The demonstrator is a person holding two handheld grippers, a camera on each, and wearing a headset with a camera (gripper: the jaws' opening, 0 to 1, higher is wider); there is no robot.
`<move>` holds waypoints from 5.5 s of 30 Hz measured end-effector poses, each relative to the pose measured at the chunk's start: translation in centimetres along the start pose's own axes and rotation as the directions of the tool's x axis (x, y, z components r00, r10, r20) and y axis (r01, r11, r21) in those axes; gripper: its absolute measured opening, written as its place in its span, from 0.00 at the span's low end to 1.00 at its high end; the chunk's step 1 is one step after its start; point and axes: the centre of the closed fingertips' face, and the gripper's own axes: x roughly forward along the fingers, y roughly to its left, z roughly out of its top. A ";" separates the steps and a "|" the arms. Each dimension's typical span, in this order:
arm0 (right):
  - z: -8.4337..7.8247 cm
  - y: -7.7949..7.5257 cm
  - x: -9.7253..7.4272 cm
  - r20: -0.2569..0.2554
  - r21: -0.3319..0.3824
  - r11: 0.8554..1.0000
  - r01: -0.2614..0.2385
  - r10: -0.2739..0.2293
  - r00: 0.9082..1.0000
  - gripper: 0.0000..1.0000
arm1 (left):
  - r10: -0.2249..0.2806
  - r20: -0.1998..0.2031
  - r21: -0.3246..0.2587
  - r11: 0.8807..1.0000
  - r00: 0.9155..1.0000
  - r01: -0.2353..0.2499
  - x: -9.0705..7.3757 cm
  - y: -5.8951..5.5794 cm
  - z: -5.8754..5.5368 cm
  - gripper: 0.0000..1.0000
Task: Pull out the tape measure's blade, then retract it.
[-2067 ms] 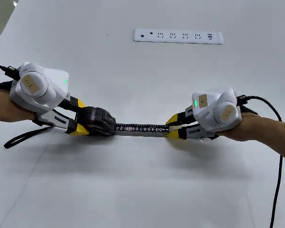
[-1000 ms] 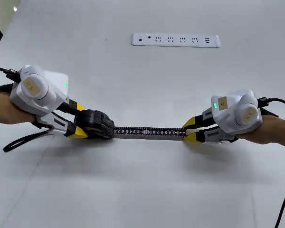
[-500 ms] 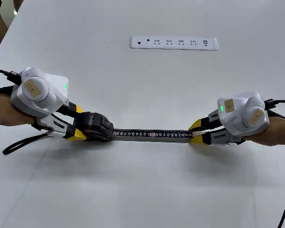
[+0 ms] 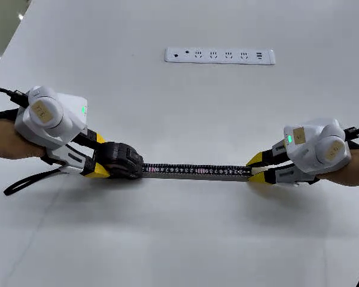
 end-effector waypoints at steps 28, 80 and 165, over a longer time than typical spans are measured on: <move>-1.2 0.1 -0.8 -0.021 0.020 1.000 -0.001 0.002 1.000 0.09 | -0.008 -0.013 0.008 1.000 1.000 0.008 0.0 -0.1 0.1 0.27; -1.4 0.9 -2.6 -0.069 0.047 0.999 0.016 -0.013 0.998 0.35 | 0.024 -0.046 -0.025 0.999 0.999 -0.025 -1.2 -1.7 -1.8 0.57; 3.0 9.7 -5.6 0.085 0.621 0.699 0.355 -0.510 0.856 0.93 | 0.597 0.227 -0.640 0.687 0.770 -0.344 -3.5 -11.0 1.9 0.99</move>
